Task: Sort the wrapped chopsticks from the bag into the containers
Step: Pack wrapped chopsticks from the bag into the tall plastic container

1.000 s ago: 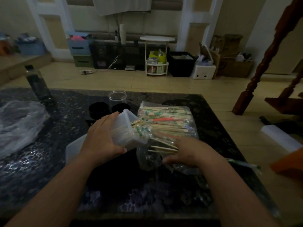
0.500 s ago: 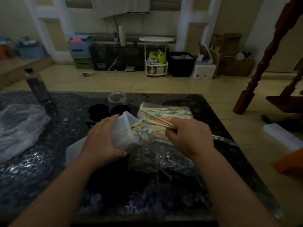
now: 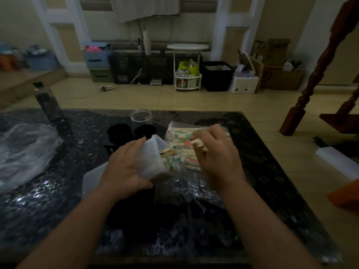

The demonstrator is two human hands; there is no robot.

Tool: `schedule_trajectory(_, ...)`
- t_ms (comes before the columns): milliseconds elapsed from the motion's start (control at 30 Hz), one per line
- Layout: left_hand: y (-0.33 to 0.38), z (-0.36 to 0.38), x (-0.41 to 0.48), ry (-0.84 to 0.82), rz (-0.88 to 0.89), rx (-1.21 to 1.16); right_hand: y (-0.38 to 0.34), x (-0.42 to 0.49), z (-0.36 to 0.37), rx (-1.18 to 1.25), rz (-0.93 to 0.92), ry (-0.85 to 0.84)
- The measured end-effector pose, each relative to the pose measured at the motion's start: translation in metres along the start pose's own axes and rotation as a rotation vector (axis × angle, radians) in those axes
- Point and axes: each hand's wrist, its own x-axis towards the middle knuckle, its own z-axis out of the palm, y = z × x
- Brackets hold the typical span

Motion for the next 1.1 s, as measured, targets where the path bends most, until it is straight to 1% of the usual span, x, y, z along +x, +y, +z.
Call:
schedule_trajectory(133,0.005,0.0,0.001,0.001,-0.019,-0.001,-0.009,0.004,0.0,0.411,0.282,0.153)
schedule_trajectory(200,0.006,0.0,0.0,0.005,-0.004,0.004,-0.016,0.006,-0.002,0.644,0.44,0.205)
schedule_trajectory(233,0.007,0.0,0.0,0.009,-0.001,0.008,-0.019,0.006,-0.002,0.716,0.49,0.228)
schedule_trajectory(300,0.009,0.0,-0.001,0.015,-0.001,0.013,-0.023,0.005,-0.002,0.758,0.541,0.269)
schedule_trajectory(367,0.01,0.0,-0.001,0.015,-0.005,0.016,-0.024,0.004,-0.001,0.777,0.567,0.267)
schedule_trajectory(500,0.007,0.002,-0.001,0.001,0.003,0.03,-0.025,0.004,0.002,0.796,0.607,0.188)
schedule_trajectory(600,0.008,0.001,-0.001,-0.003,0.003,0.027,-0.024,0.004,0.003,0.836,0.674,0.105)
schedule_trajectory(633,0.008,0.001,-0.002,-0.006,0.002,0.022,-0.024,0.005,0.003,0.836,0.707,0.028)
schedule_trajectory(700,0.008,0.001,-0.002,-0.015,0.001,0.015,-0.024,0.004,0.004,0.835,0.773,-0.221)
schedule_trajectory(733,0.008,0.001,-0.002,-0.018,0.0,0.015,-0.024,0.003,0.006,0.876,0.805,-0.31)
schedule_trajectory(767,0.009,0.0,-0.002,-0.022,-0.001,0.017,-0.024,0.003,0.007,0.947,0.847,-0.327)
schedule_trajectory(800,0.01,0.0,-0.002,-0.028,-0.005,0.019,-0.025,0.004,0.008,1.02,0.891,-0.288)
schedule_trajectory(867,0.011,0.0,-0.002,-0.033,-0.006,0.025,-0.019,0.006,0.012,1.108,0.969,-0.133)
schedule_trajectory(900,0.012,0.0,-0.002,-0.035,-0.006,0.027,-0.016,0.007,0.013,1.112,0.976,-0.099)
schedule_trajectory(933,0.013,-0.001,-0.002,-0.038,-0.005,0.029,-0.013,0.006,0.015,1.106,0.969,-0.106)
schedule_trajectory(967,0.013,0.0,-0.003,-0.04,-0.006,0.029,-0.012,0.005,0.015,1.09,0.956,-0.161)
schedule_trajectory(1033,0.013,-0.001,-0.003,-0.042,-0.008,0.025,-0.015,0.002,0.016,1.046,0.937,-0.339)
schedule_trajectory(1067,0.013,-0.001,-0.003,-0.04,-0.008,0.024,-0.014,0.0,0.018,1.044,0.944,-0.387)
schedule_trajectory(1100,0.014,-0.001,-0.003,-0.037,-0.007,0.024,-0.014,-0.001,0.02,1.068,0.975,-0.369)
